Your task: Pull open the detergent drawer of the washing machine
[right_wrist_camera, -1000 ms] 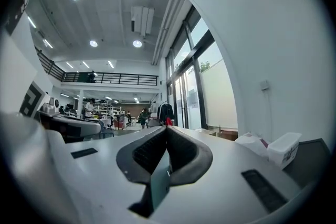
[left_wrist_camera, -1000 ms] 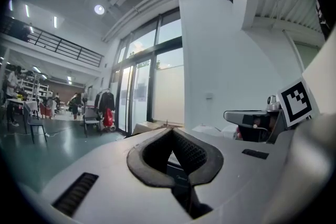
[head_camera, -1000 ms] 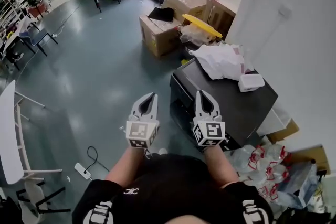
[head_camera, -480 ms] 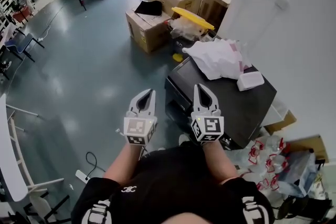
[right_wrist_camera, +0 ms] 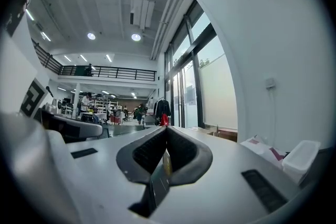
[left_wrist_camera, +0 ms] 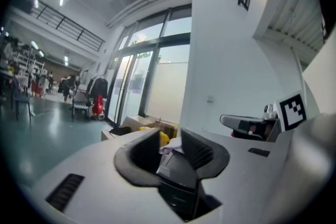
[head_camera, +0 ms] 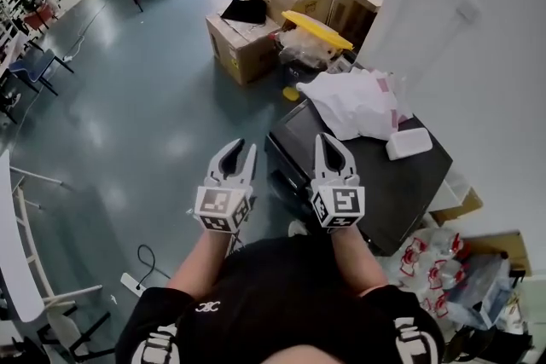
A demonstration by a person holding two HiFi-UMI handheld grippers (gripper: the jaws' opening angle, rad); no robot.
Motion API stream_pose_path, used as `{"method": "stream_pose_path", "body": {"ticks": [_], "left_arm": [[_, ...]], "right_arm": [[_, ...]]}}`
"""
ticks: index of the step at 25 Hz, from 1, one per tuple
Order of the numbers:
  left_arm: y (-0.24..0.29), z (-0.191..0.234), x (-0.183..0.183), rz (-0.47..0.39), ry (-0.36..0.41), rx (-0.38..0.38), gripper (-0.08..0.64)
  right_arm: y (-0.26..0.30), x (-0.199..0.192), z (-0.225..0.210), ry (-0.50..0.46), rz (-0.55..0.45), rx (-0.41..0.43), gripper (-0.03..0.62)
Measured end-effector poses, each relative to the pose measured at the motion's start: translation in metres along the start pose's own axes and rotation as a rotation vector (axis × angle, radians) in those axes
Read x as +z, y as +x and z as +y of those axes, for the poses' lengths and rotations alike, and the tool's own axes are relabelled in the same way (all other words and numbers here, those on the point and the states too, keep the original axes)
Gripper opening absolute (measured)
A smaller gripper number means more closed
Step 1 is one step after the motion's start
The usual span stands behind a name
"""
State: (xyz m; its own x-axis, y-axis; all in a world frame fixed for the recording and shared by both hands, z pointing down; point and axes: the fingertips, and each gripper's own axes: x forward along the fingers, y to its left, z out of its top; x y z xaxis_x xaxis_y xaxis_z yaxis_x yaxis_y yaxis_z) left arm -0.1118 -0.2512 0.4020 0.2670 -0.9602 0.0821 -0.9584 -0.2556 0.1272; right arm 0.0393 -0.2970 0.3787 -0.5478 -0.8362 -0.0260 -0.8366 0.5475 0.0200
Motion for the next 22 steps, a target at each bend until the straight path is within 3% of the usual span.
{"method": "stream_pose_path", "body": {"ticks": [2, 3, 9, 19, 22], "left_arm": [[0.007, -0.003, -0.005, 0.003, -0.099, -0.055, 0.301], [0.009, -0.004, -0.008, 0.008, -0.146, -0.081, 0.327], [0.011, 0.000, -0.033, 0.032, -0.466, -0.172, 0.327], [0.011, 0.014, -0.119, 0.109, -0.904, -0.170, 0.327], [0.012, 0.015, -0.146, 0.120, -1.003, -0.165, 0.327]], "right_arm": [[0.002, -0.002, -0.004, 0.004, 0.005, 0.004, 0.002], [0.003, -0.003, -0.006, 0.006, 0.008, 0.006, 0.003], [0.001, -0.011, -0.010, 0.015, 0.027, 0.016, 0.002], [-0.013, -0.027, -0.017, 0.013, 0.077, 0.010, 0.002], [-0.020, -0.032, -0.023, 0.009, 0.092, 0.000, 0.002]]}}
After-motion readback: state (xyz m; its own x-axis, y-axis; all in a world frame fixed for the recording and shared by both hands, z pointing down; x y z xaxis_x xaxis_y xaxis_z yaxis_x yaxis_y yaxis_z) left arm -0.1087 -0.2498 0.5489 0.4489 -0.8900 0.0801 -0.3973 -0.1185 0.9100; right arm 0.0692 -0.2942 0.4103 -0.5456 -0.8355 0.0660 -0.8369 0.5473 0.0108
